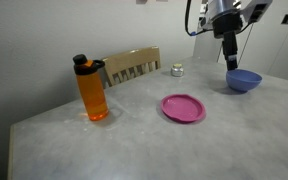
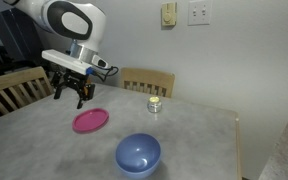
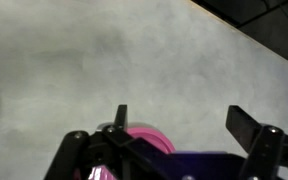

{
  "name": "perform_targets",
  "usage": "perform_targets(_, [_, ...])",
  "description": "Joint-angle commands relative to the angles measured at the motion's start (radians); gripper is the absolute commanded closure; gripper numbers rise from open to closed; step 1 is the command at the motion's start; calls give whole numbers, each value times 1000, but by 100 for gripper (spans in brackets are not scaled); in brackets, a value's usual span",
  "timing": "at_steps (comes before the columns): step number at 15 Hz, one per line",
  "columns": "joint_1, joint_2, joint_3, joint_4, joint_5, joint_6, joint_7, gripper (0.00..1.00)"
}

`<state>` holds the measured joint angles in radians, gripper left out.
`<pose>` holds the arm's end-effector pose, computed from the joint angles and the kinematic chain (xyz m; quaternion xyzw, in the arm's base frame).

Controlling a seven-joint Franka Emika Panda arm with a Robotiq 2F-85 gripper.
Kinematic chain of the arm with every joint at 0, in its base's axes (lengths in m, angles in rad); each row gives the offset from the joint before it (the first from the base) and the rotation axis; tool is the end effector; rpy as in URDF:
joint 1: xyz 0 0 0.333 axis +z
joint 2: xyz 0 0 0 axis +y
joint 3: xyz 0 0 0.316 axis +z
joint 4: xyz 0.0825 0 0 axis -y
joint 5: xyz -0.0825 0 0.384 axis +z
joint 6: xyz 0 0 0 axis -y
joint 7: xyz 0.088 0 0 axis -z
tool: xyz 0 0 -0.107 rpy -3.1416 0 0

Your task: Put the pink lid on the blue bowl

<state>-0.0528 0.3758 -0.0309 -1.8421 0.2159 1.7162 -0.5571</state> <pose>0.5755 -0.0274 0.2964 -0.9466 -0.1852 0.2045 0.1666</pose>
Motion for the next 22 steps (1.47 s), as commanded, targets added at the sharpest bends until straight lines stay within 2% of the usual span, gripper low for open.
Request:
perform_targets(1, [-21,125,51,87,108,10,96,0])
perform_targets(3, [-10,150,53,87,99,42,167,0])
perform_targets(8, [42,158,36,75,53,201,466,0])
perform_targets(10, [74,182,31,95,18,275,585,0])
perform_targets(13, [98,248,15,155,-29,295,748,0])
perform_targets(17, [82,285,1,181,-52,260,802,0])
perform_targets(19, [56,308,8,203,-65,226,715,0])
perform_targets(20, [35,312,26,212,-69,218,624,0])
perform_targets(21, [65,289,10,168,-60,263,718,0])
perform_targets(22, [59,293,10,171,-59,262,703,0])
